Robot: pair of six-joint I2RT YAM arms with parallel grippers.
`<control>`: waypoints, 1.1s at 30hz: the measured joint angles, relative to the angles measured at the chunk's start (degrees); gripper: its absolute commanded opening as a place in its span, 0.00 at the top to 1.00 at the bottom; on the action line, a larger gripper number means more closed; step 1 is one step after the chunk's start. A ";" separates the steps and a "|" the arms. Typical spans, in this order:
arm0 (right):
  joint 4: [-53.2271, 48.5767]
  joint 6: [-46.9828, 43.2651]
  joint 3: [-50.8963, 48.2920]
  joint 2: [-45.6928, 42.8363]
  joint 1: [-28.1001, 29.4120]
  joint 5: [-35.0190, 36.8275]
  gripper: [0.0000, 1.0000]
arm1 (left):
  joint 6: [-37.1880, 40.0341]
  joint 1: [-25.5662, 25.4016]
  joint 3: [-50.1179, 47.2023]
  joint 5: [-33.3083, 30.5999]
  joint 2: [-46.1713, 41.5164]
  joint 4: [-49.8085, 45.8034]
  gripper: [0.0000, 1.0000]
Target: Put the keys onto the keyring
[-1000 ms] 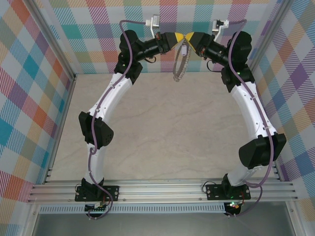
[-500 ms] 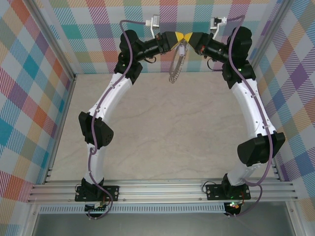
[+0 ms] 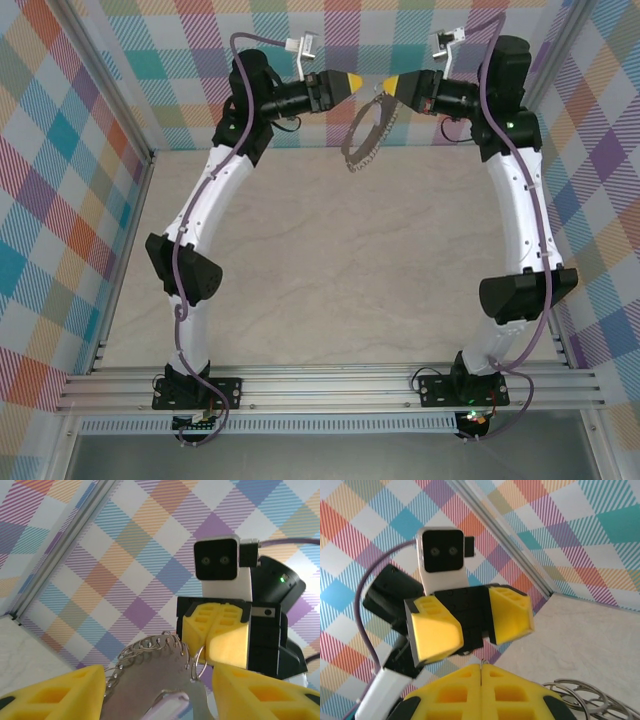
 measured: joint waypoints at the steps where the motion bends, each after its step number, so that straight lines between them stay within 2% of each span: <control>1: -1.66 -1.29 1.51 0.72 -0.15 -1.14 1.00 | 1.33 0.09 0.83 0.42 0.00 -1.60 0.43; 9: -17.59 -11.58 13.40 7.13 -0.33 -9.75 1.00 | 8.85 0.09 6.38 5.57 0.00 -12.57 0.63; 15: -23.28 -15.06 13.55 7.56 -0.31 -10.86 1.00 | 10.80 0.04 7.17 8.50 0.00 -16.20 0.67; 33: -24.13 -16.17 11.96 7.56 0.61 -11.78 1.00 | 11.58 -2.62 7.17 11.08 0.90 -17.62 0.70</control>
